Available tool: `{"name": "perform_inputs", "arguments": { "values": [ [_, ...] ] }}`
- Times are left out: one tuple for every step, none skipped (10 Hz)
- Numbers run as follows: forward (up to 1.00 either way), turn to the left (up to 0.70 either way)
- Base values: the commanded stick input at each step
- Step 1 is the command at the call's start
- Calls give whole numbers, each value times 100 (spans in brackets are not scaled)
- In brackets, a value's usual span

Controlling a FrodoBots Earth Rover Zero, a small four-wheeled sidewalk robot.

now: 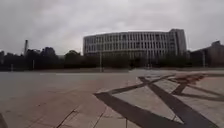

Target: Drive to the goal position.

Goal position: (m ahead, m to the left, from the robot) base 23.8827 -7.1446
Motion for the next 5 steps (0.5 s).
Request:
{"name": "perform_inputs", "arguments": {
  "values": [
    [100,0],
    [100,0],
    [100,0],
    [100,0],
    [100,0]
  ]
}}
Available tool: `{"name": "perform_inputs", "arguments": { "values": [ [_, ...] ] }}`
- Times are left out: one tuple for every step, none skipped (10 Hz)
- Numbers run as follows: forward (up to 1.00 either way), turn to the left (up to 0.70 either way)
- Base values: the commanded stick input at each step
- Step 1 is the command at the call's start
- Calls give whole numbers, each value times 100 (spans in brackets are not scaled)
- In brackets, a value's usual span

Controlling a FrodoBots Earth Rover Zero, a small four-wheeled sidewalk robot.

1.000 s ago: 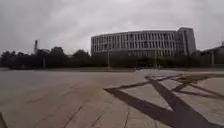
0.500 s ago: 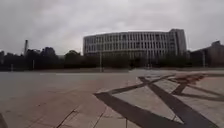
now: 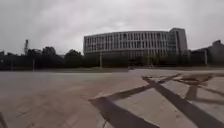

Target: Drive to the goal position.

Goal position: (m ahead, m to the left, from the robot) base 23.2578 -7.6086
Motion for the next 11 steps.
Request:
{"name": "perform_inputs", "arguments": {
  "values": [
    [100,0],
    [100,0],
    [100,0],
    [100,0],
    [100,0],
    [100,0],
    [100,0],
    [100,0],
    [100,0],
    [100,0],
    [100,0]
  ]
}}
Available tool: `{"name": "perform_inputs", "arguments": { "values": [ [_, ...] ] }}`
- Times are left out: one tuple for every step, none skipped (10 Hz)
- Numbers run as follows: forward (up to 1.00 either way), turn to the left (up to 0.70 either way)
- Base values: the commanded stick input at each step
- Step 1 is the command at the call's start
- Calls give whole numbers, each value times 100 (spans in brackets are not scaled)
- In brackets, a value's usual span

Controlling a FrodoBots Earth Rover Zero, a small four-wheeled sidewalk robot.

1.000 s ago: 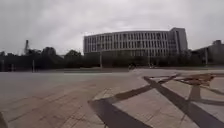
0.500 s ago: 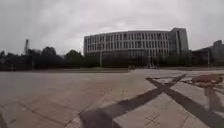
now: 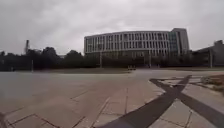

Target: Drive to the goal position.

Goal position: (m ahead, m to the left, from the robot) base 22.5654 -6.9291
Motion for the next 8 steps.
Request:
{"name": "perform_inputs", "arguments": {
  "values": [
    [100,0],
    [100,0],
    [100,0],
    [100,-39],
    [100,-39],
    [100,-39],
    [100,-39],
    [100,-39]
  ]
}}
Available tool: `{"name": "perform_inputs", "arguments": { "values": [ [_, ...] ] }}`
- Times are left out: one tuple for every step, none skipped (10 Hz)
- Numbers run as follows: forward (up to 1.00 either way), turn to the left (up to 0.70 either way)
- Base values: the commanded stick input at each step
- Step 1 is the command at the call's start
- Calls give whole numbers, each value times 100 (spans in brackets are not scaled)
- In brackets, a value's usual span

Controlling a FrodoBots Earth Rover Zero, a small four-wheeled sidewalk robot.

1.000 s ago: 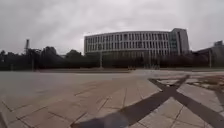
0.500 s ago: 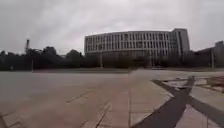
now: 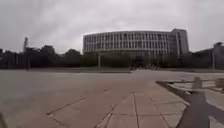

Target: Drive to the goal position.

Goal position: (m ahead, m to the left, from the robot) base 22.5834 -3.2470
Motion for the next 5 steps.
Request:
{"name": "perform_inputs", "arguments": {
  "values": [
    [100,-39],
    [100,-25],
    [100,0],
    [100,0],
    [100,0]
  ]
}}
